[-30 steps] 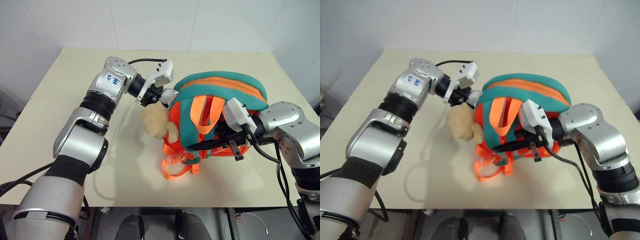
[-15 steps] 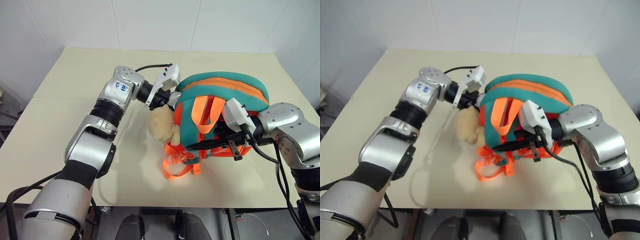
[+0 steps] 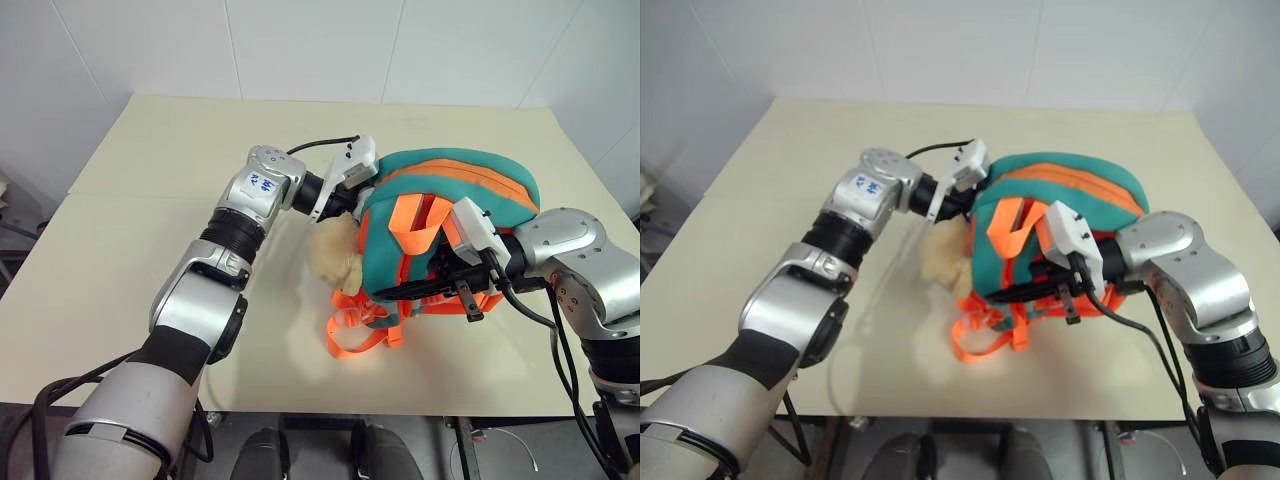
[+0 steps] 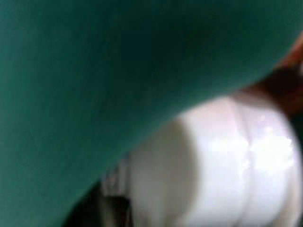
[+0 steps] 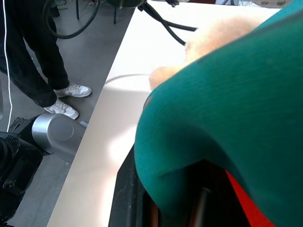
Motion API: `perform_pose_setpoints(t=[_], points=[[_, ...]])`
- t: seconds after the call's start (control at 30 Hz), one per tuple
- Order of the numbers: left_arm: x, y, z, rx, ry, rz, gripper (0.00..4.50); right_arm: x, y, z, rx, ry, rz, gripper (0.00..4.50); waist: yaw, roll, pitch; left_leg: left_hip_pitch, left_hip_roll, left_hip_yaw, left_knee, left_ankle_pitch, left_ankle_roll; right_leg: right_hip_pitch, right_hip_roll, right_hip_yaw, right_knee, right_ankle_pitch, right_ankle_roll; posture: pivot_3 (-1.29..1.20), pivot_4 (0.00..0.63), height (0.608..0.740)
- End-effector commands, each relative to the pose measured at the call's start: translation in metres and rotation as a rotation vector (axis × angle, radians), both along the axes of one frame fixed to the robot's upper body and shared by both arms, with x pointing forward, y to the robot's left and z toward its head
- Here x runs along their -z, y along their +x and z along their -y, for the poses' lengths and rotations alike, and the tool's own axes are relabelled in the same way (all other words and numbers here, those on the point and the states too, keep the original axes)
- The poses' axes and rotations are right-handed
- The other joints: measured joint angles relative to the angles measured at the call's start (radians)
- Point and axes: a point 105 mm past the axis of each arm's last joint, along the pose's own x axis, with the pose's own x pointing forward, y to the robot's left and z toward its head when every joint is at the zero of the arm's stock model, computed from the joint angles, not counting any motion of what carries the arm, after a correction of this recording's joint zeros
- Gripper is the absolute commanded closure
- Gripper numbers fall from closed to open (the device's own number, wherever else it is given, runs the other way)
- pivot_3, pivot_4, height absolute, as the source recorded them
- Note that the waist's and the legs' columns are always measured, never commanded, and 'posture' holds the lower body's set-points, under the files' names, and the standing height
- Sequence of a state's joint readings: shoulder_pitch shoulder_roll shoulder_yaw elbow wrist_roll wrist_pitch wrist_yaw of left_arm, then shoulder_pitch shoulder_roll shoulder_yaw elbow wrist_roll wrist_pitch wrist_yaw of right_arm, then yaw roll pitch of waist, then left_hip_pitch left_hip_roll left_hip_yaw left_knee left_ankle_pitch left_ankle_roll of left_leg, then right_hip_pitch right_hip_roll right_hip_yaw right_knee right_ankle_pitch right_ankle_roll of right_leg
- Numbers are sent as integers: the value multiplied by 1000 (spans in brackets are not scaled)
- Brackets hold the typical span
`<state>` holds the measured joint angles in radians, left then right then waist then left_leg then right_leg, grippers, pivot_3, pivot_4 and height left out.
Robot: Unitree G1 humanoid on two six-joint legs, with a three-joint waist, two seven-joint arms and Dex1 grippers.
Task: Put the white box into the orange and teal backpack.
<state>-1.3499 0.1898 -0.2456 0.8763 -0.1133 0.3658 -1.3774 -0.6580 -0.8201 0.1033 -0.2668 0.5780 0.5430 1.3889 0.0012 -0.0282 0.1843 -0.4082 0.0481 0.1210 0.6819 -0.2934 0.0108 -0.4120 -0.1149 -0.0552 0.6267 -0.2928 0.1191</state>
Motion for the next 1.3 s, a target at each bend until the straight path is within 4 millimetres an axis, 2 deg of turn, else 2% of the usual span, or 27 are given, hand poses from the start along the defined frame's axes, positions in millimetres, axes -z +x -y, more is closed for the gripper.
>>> perform_pose_setpoints(t=[0.03, 0.13, 0.4, 0.6, 0.73, 0.97, 1.17, 1.3], points=[[-21, -5, 12, 28, -38, 71, 818, -6, -7, -5, -34, 11, 42, 3944, 0, 0, 0, 0, 0, 0, 0, 0, 0, 0, 0, 0, 0, 0, 0, 0, 150, 740], [-29, -5, 2, 24, -25, 97, 44, -6, -7, -4, -32, 11, 41, 3944, -1, 0, 0, 0, 0, 0, 0, 0, 0, 0, 0, 0, 0, 0, 0, 0, 150, 740], [-36, -4, -24, 5, 6, 134, 44, -6, -5, -5, -28, 15, 41, 3944, -5, 0, 0, 0, 0, 0, -1, 0, 0, -1, 1, 0, 0, 0, 0, 0, 150, 740], [-49, -4, -60, -55, -6, 190, 44, -6, -4, -3, -19, 9, 38, 3944, -4, 0, 0, 0, 1, 0, -1, 0, -1, -1, 0, 0, 0, 0, 0, 0, 150, 740], [-49, -5, -71, -88, -18, 184, 44, -7, -2, -2, -16, 5, 37, 3944, -2, 0, 0, 0, 1, 0, -1, 0, -1, -1, 0, 0, 0, 0, 0, 0, 150, 740], [-72, -3, -100, -170, -101, 235, 44, -8, -1, -1, -13, 3, 38, 3944, -6, 1, 0, 0, 1, 0, -1, 0, -1, -1, 0, 0, 0, 0, 0, 0, 150, 740], [-74, 3, -113, -234, -171, 251, 44, -8, 0, -2, -11, 6, 37, 3944, -3, 0, 0, 0, 1, 0, -1, 0, -1, 0, 0, 0, 0, 0, 0, 0, 150, 740], [-84, -6, -120, -209, -306, 184, 44, -9, 0, -3, -11, 8, 36, 3944, -4, 1, 0, 0, 1, 0, 0, 0, -1, -1, 0, 0, 0, 0, 0, 0, 150, 740]])
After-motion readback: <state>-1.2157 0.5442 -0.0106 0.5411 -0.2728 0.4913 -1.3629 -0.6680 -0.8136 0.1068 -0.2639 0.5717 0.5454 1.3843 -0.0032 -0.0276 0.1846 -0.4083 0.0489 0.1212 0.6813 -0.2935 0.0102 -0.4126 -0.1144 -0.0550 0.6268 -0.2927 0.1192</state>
